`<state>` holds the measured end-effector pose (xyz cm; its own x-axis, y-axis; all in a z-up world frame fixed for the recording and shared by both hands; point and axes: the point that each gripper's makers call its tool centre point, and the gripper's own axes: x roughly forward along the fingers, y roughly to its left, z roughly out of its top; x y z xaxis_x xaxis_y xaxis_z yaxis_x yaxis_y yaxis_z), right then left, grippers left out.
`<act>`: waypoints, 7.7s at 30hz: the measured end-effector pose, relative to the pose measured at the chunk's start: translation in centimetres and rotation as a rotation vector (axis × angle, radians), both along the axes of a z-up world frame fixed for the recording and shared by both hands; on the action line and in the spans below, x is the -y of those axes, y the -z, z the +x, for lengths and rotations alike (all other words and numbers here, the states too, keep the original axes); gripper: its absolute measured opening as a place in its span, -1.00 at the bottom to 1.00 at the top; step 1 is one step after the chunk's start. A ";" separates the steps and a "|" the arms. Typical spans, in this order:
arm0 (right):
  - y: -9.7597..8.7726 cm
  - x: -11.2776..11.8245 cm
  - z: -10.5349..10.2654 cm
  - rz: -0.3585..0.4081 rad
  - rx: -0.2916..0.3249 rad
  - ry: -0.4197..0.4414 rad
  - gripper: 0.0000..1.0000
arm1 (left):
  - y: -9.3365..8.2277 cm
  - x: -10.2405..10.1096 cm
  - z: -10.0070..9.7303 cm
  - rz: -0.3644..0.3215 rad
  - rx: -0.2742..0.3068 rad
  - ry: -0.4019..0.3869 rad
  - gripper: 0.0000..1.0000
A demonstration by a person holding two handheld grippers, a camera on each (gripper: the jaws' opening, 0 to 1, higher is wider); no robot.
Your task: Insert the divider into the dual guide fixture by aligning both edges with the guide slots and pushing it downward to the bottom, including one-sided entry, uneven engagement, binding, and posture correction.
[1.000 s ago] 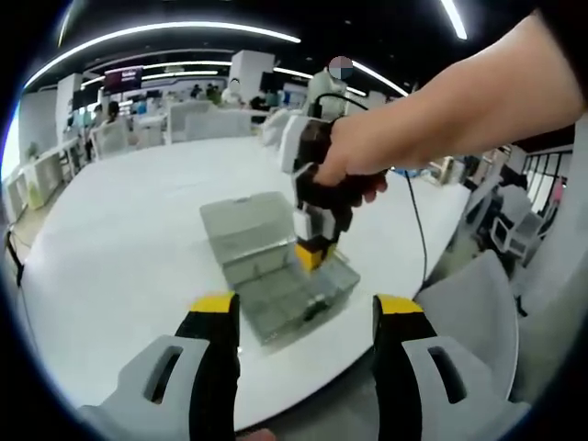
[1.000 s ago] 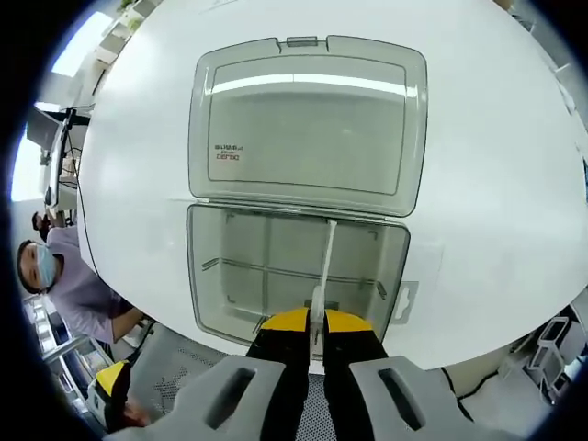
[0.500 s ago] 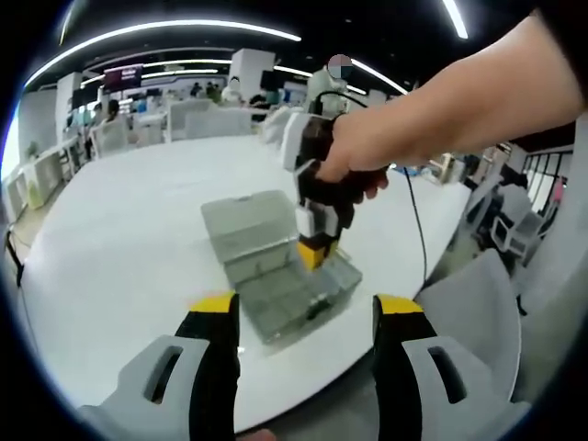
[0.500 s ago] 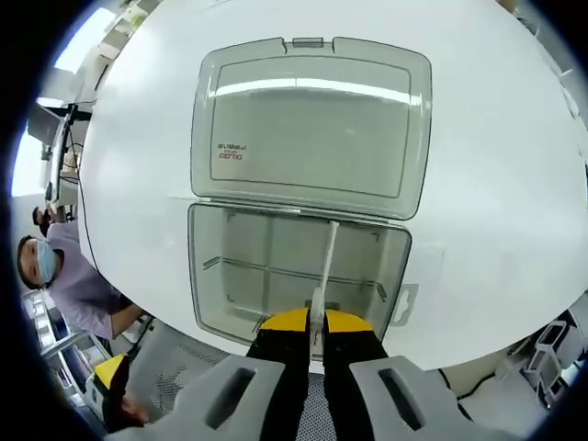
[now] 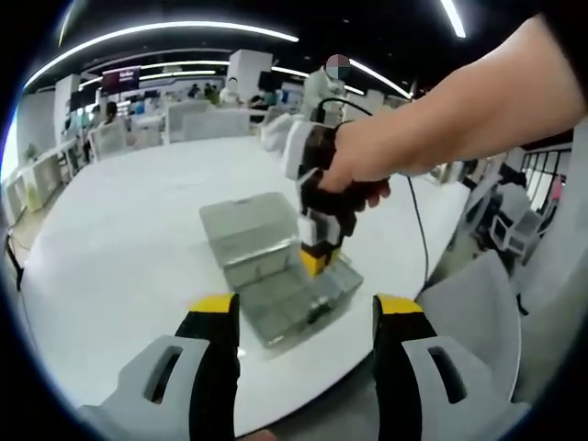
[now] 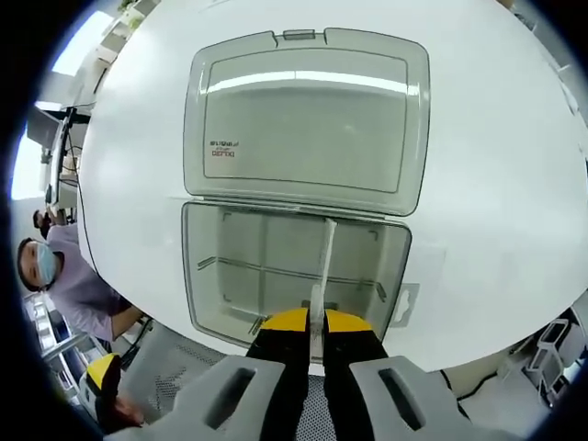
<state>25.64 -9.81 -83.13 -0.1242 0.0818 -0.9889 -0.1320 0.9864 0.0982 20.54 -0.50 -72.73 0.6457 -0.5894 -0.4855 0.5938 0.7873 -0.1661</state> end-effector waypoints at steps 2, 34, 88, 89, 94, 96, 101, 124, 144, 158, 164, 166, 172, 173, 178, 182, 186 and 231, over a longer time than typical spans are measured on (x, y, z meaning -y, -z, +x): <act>0.1 -0.1 0.0 0.004 0.002 0.002 -1.00 | 0.0 0.0 0.0 0.001 0.000 0.000 0.13; -1.4 -0.3 0.1 0.025 0.002 -0.004 -1.00 | 0.1 0.3 -0.2 0.001 -0.005 0.005 0.13; 1.6 -0.4 -0.1 0.015 0.043 -0.046 -1.00 | 0.3 -0.5 0.1 -0.005 -0.009 -0.016 0.13; 1.5 -0.5 -0.1 0.022 0.044 -0.051 -0.99 | 0.2 -0.5 0.2 -0.006 -0.008 -0.015 0.13; 1.1 -0.7 0.7 0.072 0.079 -0.079 -0.84 | 0.2 -0.5 0.2 -0.009 -0.006 -0.016 0.13; 0.7 -0.6 0.8 0.089 0.081 -0.084 -0.85 | 0.2 -0.5 0.2 -0.008 -0.007 -0.015 0.13; -0.6 -0.9 0.9 0.161 0.146 -0.161 -0.86 | 0.1 -0.5 0.2 -0.010 -0.005 -0.013 0.14; -5.4 -0.4 -2.0 0.610 0.493 -0.393 -0.83 | -0.2 -2.4 2.8 0.073 -0.017 0.012 0.15; -11.9 1.1 -3.2 0.898 0.950 -0.415 -1.00 | 3.4 -5.4 4.5 0.172 -0.151 0.009 0.16; -11.4 2.6 -3.4 0.889 1.067 -0.470 -1.00 | 5.8 -6.0 4.8 0.238 -0.229 0.039 0.18; -11.7 2.5 -3.4 0.899 1.096 -0.493 -0.93 | 6.6 -6.0 5.2 0.248 -0.266 0.031 0.17; -11.7 2.6 -3.4 0.892 1.093 -0.493 -0.79 | 7.0 -6.0 5.3 0.265 -0.277 0.030 0.16; -10.6 3.2 -3.3 0.842 1.057 -0.512 -0.51 | 8.2 -6.4 6.0 0.275 -0.342 0.007 0.12; -10.5 3.3 -3.2 0.828 1.059 -0.522 -0.48 | 8.4 -6.3 6.1 0.275 -0.350 0.006 0.11; -9.8 3.7 -3.1 0.789 1.040 -0.549 -0.33 | 9.2 -6.6 6.7 0.278 -0.399 -0.033 0.04; -9.5 3.8 -3.0 0.757 1.035 -0.576 -0.24 | 9.6 -6.3 6.8 0.306 -0.420 -0.021 -0.01; -8.8 3.7 -3.2 0.714 1.011 -0.630 -0.11 | 10.0 -6.2 7.0 0.315 -0.439 -0.037 -0.06; -5.8 4.5 -3.5 0.607 0.917 -0.747 0.55 | 14.1 -7.2 8.6 0.534 -0.614 -0.226 -0.24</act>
<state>22.16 -14.34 -77.32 0.3559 0.7410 -0.5695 -0.8735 0.4804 0.0791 29.16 6.65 -86.87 0.2508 -0.0692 -0.9656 0.3382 0.9409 0.0204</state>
